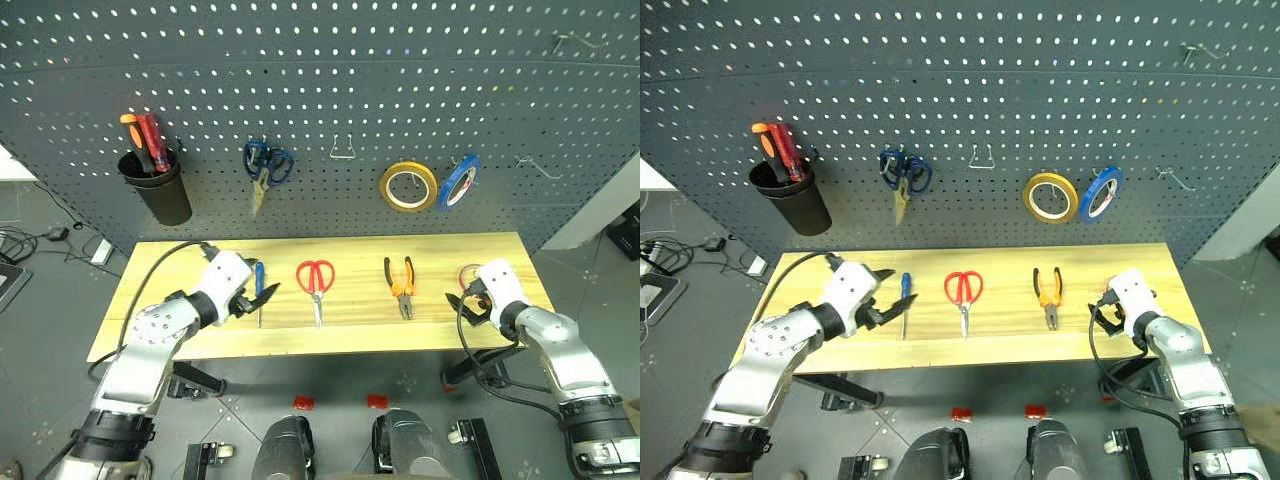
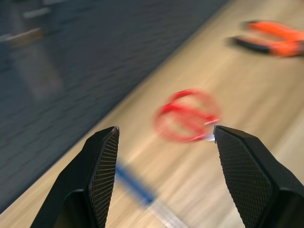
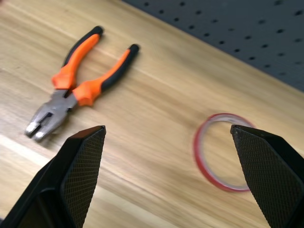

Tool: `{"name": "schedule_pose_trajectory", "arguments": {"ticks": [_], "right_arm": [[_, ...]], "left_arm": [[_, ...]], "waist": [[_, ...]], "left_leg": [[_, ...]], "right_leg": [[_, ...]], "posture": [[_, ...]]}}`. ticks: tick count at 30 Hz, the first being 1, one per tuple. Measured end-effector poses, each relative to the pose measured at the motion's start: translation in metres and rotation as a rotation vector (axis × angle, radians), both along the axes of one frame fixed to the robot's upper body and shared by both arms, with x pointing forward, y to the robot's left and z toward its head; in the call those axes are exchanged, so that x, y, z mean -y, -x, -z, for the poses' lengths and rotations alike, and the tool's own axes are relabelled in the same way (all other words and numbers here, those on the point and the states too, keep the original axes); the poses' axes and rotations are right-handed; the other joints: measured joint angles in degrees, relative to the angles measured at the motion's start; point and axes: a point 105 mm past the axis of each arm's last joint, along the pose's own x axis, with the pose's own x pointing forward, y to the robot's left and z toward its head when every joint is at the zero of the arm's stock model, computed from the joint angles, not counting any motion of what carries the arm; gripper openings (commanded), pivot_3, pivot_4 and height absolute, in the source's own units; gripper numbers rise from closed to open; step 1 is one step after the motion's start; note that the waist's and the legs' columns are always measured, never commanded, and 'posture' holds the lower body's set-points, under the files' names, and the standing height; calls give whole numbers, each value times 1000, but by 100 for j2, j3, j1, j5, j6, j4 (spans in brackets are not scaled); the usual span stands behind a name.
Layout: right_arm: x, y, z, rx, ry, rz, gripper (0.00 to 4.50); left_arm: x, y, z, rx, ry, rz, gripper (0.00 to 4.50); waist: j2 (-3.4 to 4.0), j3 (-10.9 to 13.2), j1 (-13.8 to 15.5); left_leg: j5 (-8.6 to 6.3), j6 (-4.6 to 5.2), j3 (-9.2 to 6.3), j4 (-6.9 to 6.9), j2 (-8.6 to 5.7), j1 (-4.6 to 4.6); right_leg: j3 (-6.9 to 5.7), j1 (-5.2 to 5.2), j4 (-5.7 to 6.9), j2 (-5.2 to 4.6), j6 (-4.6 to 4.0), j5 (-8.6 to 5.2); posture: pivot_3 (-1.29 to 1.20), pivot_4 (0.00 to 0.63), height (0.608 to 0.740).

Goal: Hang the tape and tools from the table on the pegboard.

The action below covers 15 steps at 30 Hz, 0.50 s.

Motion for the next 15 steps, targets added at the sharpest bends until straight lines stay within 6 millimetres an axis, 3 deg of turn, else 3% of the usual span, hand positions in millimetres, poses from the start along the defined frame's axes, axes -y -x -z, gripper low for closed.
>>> {"name": "schedule_pose_trajectory", "arguments": {"ticks": [4,10,15], "right_arm": [[-4,-16,-7,-41,4,-8,4500],[14,-44,11,-181,71,35,4500],[27,-57,16,-231,107,48,4500]], "left_arm": [[24,-6,-5,-10,5,157,3345],[60,-24,-19,28,81,259,3345],[84,-14,-21,-47,201,372,3345]], "waist": [[-23,167,-94],[-52,360,-159],[-57,438,-240]], "left_leg": [[-2,4,9,2,-1,-1],[-2,4,25,5,-4,-6],[2,-4,45,5,-4,-5]], "right_leg": [[5,-2,-2,0,7,-1],[18,-7,-4,-4,17,-6],[25,-5,-13,-10,34,-17]], "posture": [[-286,280,740],[-279,297,740],[-269,303,740]]}}
